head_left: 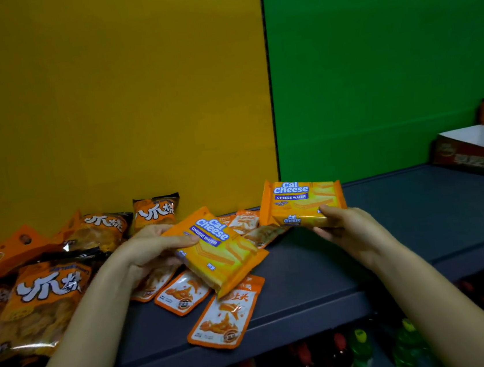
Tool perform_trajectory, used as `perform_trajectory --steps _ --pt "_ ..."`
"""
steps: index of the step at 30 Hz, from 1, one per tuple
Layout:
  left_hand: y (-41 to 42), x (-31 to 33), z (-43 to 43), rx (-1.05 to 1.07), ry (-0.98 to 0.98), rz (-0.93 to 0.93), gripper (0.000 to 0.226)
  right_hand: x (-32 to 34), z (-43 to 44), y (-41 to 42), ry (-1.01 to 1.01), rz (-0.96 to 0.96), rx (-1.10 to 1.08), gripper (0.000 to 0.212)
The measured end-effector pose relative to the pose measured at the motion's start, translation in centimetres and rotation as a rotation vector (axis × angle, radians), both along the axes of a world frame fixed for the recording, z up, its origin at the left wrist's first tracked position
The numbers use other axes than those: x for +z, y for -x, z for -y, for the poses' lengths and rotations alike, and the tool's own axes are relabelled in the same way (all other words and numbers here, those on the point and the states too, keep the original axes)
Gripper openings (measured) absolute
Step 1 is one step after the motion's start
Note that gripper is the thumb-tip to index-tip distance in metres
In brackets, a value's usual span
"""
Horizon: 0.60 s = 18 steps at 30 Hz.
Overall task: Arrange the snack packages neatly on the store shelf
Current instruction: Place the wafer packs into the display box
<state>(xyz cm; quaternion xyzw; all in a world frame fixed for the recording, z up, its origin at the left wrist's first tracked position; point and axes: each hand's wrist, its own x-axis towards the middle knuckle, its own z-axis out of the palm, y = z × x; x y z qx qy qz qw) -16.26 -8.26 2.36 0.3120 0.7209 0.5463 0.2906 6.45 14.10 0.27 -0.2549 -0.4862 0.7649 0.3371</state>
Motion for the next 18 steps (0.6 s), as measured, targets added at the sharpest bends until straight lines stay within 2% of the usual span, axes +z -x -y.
perform_trajectory --steps 2,4,6,9,18 --pt "-0.6 0.7 -0.5 0.044 -0.084 0.033 0.078 0.2 -0.7 -1.8 -0.012 -0.008 -0.009 0.013" --pt "-1.9 1.4 -1.6 0.1 -0.183 0.079 0.034 0.4 -1.6 -3.6 -0.022 -0.006 -0.018 0.015" --pt "-3.6 1.9 -3.0 0.164 -0.237 0.113 0.009 0.7 -2.6 -5.6 -0.016 -0.02 -0.02 0.017" --pt "-7.0 2.3 -5.8 0.177 -0.262 0.112 0.007 1.0 -4.6 -9.2 -0.009 -0.046 -0.022 0.018" --pt "-21.3 1.9 -18.4 0.181 -0.347 0.308 0.013 1.9 -12.6 -25.0 -0.034 -0.029 -0.139 0.004"
